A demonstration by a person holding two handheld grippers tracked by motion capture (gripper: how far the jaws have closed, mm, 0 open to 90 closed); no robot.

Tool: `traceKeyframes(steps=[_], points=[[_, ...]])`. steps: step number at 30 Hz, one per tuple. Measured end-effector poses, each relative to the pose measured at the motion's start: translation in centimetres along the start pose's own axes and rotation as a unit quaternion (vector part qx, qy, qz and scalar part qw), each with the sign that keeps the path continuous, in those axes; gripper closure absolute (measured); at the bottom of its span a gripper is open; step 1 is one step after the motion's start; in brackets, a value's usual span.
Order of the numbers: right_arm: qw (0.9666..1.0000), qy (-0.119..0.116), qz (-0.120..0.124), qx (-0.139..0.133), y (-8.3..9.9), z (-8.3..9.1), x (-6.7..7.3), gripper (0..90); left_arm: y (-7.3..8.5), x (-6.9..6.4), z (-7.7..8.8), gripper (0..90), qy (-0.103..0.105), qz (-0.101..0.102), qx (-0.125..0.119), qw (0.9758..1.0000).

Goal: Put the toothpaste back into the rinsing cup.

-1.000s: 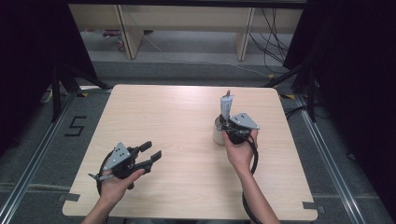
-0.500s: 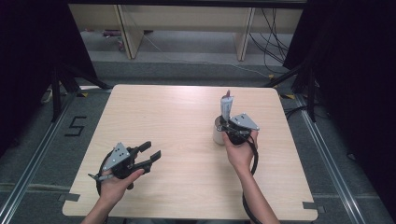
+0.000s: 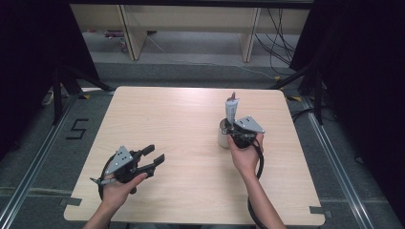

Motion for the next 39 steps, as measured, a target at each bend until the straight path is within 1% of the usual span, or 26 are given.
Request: traceKeyframes(steps=[1,2,4,8,9,10,11,13,14,15,17,18,19,20,21,22,23,24,26,28,30,34,36,37,38,39], points=[[0.9999,-0.005,0.012,-0.004,-0.11,-0.14,-0.13,75.2,0.02,0.0,0.0,41.8,0.0,0.0,0.0,1.0],[0.9997,-0.005,0.024,-0.006,-0.15,-0.22,-0.28,75.2,0.04,0.0,0.01,41.8,0.0,0.0,0.001,1.0],[1.0,-0.004,0.007,-0.002,0.06,-0.18,-0.16,75.2,0.04,-0.01,0.01,41.8,0.0,0.001,0.0,1.0],[1.0,-0.005,0.005,-0.001,0.13,-0.23,-0.13,75.1,0.02,0.0,0.02,41.8,0.0,0.0,0.0,1.0],[0.9999,-0.007,0.008,-0.002,0.13,-0.3,-0.16,75.1,0.04,-0.01,0.01,41.7,0.0,0.001,0.0,1.0],[1.0,0.0,0.008,0.0,0.17,-0.25,-0.22,75.2,0.05,-0.02,0.01,41.7,0.0,0.001,0.001,1.0],[0.9999,-0.002,0.009,0.006,0.23,-0.22,-0.2,75.1,0.07,-0.04,0.0,41.7,0.0,0.002,0.001,1.0],[0.9999,-0.002,0.008,0.005,0.29,-0.3,-0.16,75.1,0.11,-0.05,-0.02,41.7,0.0,0.002,0.001,1.0],[0.9998,-0.006,0.02,0.007,0.28,-0.39,-0.28,75.1,0.11,-0.05,-0.02,41.7,0.0,0.001,0.002,1.0],[0.9997,-0.007,0.022,0.005,0.27,-0.45,-0.3,75.1,0.1,-0.06,-0.02,41.8,0.001,0.001,0.002,1.0],[0.9997,-0.001,0.024,0.003,0.29,-0.47,-0.41,75.1,0.1,-0.06,-0.01,41.7,0.001,0.001,0.002,1.0],[0.9996,0.001,0.029,0.005,0.31,-0.44,-0.49,75.1,0.11,-0.06,-0.01,41.7,0.001,0.001,0.001,1.0],[0.9999,0.003,0.01,0.007,0.45,-0.4,-0.28,75.0,0.13,-0.05,0.0,41.7,0.001,0.001,0.002,1.0],[0.9997,-0.005,0.023,0.006,0.38,-0.54,-0.4,75.1,0.13,-0.04,-0.04,41.7,0.001,0.002,0.0,1.0],[0.9997,0.0,0.022,0.006,0.41,-0.52,-0.42,75.0,0.11,-0.05,-0.12,41.7,0.003,0.002,-0.005,1.0],[0.9997,-0.007,0.022,0.007,0.44,-0.59,-0.37,75.0,0.1,-0.06,-0.13,41.7,0.004,0.002,-0.006,1.0],[0.9996,-0.001,0.024,0.014,0.5,-0.5,-0.46,75.0,0.09,-0.07,-0.13,41.7,0.003,0.002,-0.005,1.0],[0.9998,-0.005,0.012,0.013,0.57,-0.54,-0.35,75.0,0.09,-0.07,-0.13,41.7,0.004,0.002,-0.005,1.0],[0.9999,0.003,0.012,0.011,0.59,-0.51,-0.41,75.0,0.08,-0.09,-0.14,41.7,0.004,0.003,-0.006,1.0],[0.9999,0.001,0.008,0.014,0.66,-0.51,-0.35,75.0,0.1,-0.1,-0.16,41.7,0.005,0.002,-0.004,1.0],[0.9998,0.0,0.013,0.013,0.62,-0.55,-0.39,75.0,0.17,-0.1,-0.09,41.7,0.002,0.0,0.003,1.0],[0.9997,-0.001,0.017,0.016,0.61,-0.55,-0.43,75.0,0.19,-0.17,-0.17,41.7,0.004,0.0,0.003,1.0],[0.9997,0.0,0.024,0.011,0.56,-0.65,-0.49,75.0,0.21,-0.2,-0.18,41.7,0.004,0.001,0.003,1.0],[0.9998,-0.001,0.014,0.014,0.66,-0.62,-0.39,75.0,0.21,-0.21,-0.18,41.7,0.004,0.002,0.003,1.0],[0.9997,0.0,0.015,0.017,0.72,-0.64,-0.41,75.0,0.21,-0.22,-0.18,41.7,0.004,0.002,0.003,1.0],[0.9998,-0.002,0.007,0.016,0.79,-0.62,-0.26,74.9,0.2,-0.23,-0.18,41.7,0.004,0.002,0.003,1.0]])
Point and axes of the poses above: each handheld gripper's, and its own axes: z roughly backward along the jaws, y roughly out of its underside, x roughly to its left, the point moved 7 cm from there along -z, roughly forward along the jaws, and after that the axes turned 10 degrees about -z, right-handed, at the moved point
